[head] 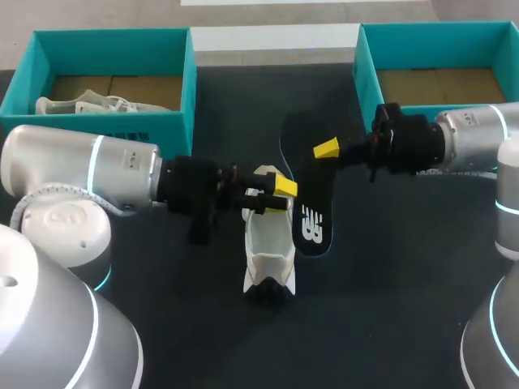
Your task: Take the shoe out of the shoebox, open the shoe tongue, remove and reinsert the insole, then place the shoe into the shoebox
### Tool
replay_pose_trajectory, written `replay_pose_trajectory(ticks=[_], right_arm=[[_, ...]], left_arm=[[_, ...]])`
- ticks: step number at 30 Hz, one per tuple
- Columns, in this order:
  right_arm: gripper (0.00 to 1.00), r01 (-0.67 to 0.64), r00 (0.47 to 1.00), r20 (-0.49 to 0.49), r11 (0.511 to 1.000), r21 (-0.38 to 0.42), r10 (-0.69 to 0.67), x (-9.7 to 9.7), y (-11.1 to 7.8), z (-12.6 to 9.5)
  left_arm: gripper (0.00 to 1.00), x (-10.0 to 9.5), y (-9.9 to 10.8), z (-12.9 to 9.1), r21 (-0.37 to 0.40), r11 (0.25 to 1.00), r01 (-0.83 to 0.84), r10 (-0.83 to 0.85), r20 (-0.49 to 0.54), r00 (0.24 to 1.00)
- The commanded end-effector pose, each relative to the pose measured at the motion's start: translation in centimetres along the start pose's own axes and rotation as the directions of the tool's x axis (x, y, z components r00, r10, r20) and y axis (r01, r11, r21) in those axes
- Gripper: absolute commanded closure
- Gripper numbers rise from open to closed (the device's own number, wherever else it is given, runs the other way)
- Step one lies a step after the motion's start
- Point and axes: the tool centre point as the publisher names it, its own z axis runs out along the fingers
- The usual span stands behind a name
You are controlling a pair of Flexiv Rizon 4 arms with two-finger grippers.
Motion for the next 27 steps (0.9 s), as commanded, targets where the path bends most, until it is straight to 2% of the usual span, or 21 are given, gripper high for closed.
replay_pose_trajectory(ticks=[1, 7, 8, 9, 11, 12, 15, 27], right_arm=[[1.0, -0.01, 1.0, -0.005, 1.0, 0.011, 0.01, -0.6, 0.3, 0.3], [1.0, -0.026, 1.0, -0.017, 1.0, 0.015, 0.026, -1.6, 0.1, 0.5], [1.0, -0.027, 0.999, -0.018, 1.0, 0.016, 0.028, -1.7, 0.1, 0.5], [1.0, -0.028, 0.999, -0.019, 0.999, 0.016, 0.028, -1.7, 0.1, 0.6], [1.0, -0.03, 0.999, -0.019, 0.999, 0.016, 0.03, -1.8, 0.0, 0.6], [1.0, -0.031, 0.999, -0.019, 0.999, 0.014, 0.031, -1.9, -0.1, 0.5], [1.0, -0.028, 0.999, -0.019, 1.0, 0.008, 0.029, -2.0, -0.2, 0.6], [1.0, -0.02, 1.0, -0.018, 1.0, 0.022, 0.021, -2.5, -0.2, 0.6]], left_arm=[[0.0, -0.8, -0.8, -2.6, -0.014, 1.0, 0.021, -0.022, -0.034, 0.999], [0.0, -1.5, 0.7, -3.4, -0.029, 0.998, 0.064, -0.068, -0.208, 0.976], [0.0, -1.5, 1.3, -3.4, -0.034, 0.996, 0.084, -0.091, -0.285, 0.954], [0.0, -1.6, 1.5, -3.5, -0.049, 0.995, 0.083, -0.094, -0.3, 0.949], [0.0, -1.8, 2.1, -3.5, -0.063, 0.995, 0.078, -0.097, -0.403, 0.91], [0.0, -2.1, 2.5, -3.5, -0.097, 0.993, 0.072, -0.11, -0.477, 0.872], [0.0, -2.4, 3.2, -3.6, -0.14, 0.986, 0.091, -0.155, -0.573, 0.805], [0.0, -2.4, 3.3, -3.6, -0.146, 0.986, 0.082, -0.153, -0.584, 0.797]])
